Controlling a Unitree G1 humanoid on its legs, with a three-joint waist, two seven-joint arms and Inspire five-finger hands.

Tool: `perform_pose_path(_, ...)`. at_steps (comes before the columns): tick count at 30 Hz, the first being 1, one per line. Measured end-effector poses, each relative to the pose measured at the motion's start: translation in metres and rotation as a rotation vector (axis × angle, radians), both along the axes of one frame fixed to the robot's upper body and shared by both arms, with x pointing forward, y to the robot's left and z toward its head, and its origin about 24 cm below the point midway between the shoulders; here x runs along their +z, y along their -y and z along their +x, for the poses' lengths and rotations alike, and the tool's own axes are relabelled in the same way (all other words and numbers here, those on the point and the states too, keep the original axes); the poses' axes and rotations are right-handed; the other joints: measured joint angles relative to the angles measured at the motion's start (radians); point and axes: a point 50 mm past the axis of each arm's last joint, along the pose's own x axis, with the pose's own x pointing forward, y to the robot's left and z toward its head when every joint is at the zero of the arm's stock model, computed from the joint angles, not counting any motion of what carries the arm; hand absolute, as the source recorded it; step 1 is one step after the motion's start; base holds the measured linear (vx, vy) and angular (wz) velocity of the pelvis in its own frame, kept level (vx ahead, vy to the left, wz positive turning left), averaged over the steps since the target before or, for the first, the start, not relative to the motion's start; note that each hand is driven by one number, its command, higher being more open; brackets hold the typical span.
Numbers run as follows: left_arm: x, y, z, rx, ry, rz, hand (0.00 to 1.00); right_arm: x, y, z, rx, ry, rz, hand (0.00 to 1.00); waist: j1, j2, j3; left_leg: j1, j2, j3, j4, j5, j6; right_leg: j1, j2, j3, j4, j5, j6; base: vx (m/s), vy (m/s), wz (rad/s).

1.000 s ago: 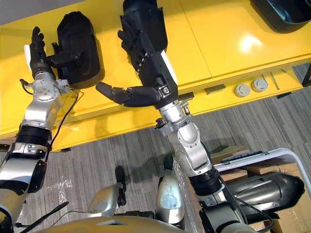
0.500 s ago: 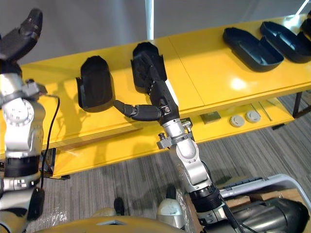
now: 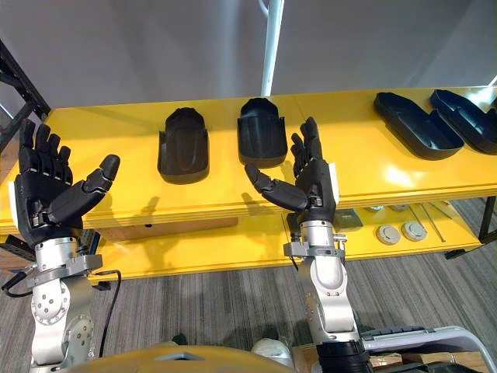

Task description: Walk over and take three plastic housings, then place them on the shelf

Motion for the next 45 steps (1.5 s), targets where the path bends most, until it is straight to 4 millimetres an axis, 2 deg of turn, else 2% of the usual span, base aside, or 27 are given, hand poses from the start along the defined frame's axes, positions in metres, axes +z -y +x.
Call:
perform_pose_path(6, -0.003, 0.014, 0.003, -0.067, -0.006, -0.036, 1.0, -0.001, -0.01, -0.001, 0.058, 0.006, 0.016, 1.0, 0.006, -0.011, 0.008, -0.027, 0.001, 0.004, 0.034, -0.013, 0.002, -0.019, -0.003, 0.008, 0.009, 0.0, 0.001, -0.01, 0.003, -0.03)
perform_pose_path(12, -0.017, 0.034, 0.008, -0.16, -0.062, -0.088, 1.0, 0.005, -0.038, 0.001, 0.222, 0.052, 0.039, 1.0, 0.015, -0.02, 0.029, -0.059, 0.0, 0.007, 0.055, -0.016, 0.004, -0.054, -0.008, 0.012, 0.024, -0.001, 0.001, -0.01, 0.006, -0.01)
perform_pose_path(19, -0.014, 0.044, 0.013, -0.208, -0.046, -0.091, 1.0, 0.045, -0.065, 0.022, 0.341, 0.225, 0.012, 1.0, 0.031, -0.022, 0.042, -0.068, 0.001, 0.002, 0.073, -0.022, 0.002, -0.052, -0.016, 0.004, 0.03, 0.0, 0.0, 0.01, 0.006, 0.03)
perform_pose_path(22, -0.009, 0.046, 0.017, -0.218, -0.026, -0.087, 1.0, 0.052, -0.074, 0.025, 0.381, 0.25, 0.005, 1.0, 0.032, -0.027, 0.05, -0.081, 0.002, 0.001, 0.094, -0.033, 0.005, -0.052, -0.017, 0.003, 0.03, 0.0, 0.0, 0.0, 0.0, 0.0)
perform_pose_path(27, -0.009, 0.049, 0.018, -0.242, -0.028, -0.072, 1.0, 0.044, -0.086, 0.04, 0.371, 0.19, -0.043, 1.0, 0.032, -0.025, 0.055, -0.085, 0.003, 0.003, 0.104, -0.045, 0.005, -0.052, -0.02, 0.004, 0.033, 0.0, 0.0, 0.0, 0.0, 0.0)
perform_pose_path(31, -0.009, 0.048, 0.018, -0.234, -0.031, -0.075, 1.0, 0.038, -0.091, 0.056, 0.306, 0.121, -0.06, 1.0, 0.034, -0.008, 0.074, -0.097, 0.001, 0.004, 0.104, -0.047, 0.003, -0.063, -0.021, 0.003, 0.037, 0.0, 0.0, -0.01, 0.006, 0.02)
perform_pose_path(35, -0.011, 0.048, 0.018, -0.222, -0.041, -0.081, 1.0, 0.037, -0.092, 0.059, 0.288, 0.094, -0.095, 1.0, 0.036, 0.004, 0.082, -0.104, -0.001, 0.003, 0.101, -0.034, 0.006, -0.07, -0.02, -0.003, 0.038, 0.0, 0.0, 0.02, 0.006, 0.05)
perform_pose_path(41, -0.011, 0.048, 0.018, -0.223, -0.042, -0.082, 1.0, 0.037, -0.093, 0.066, 0.25, 0.073, -0.136, 1.0, 0.03, 0.005, 0.082, -0.097, -0.003, -0.002, 0.072, -0.017, 0.004, -0.071, -0.022, -0.01, 0.038, -0.001, -0.001, 0.0, -0.002, 0.03)
perform_pose_path(45, -0.017, 0.047, 0.018, -0.209, -0.068, -0.089, 1.0, 0.03, -0.092, 0.07, 0.231, 0.041, -0.145, 1.0, 0.029, 0.007, 0.083, -0.079, -0.009, -0.001, 0.031, 0.005, 0.004, -0.071, -0.022, -0.013, 0.038, -0.002, -0.002, -0.01, 0.001, 0.01)
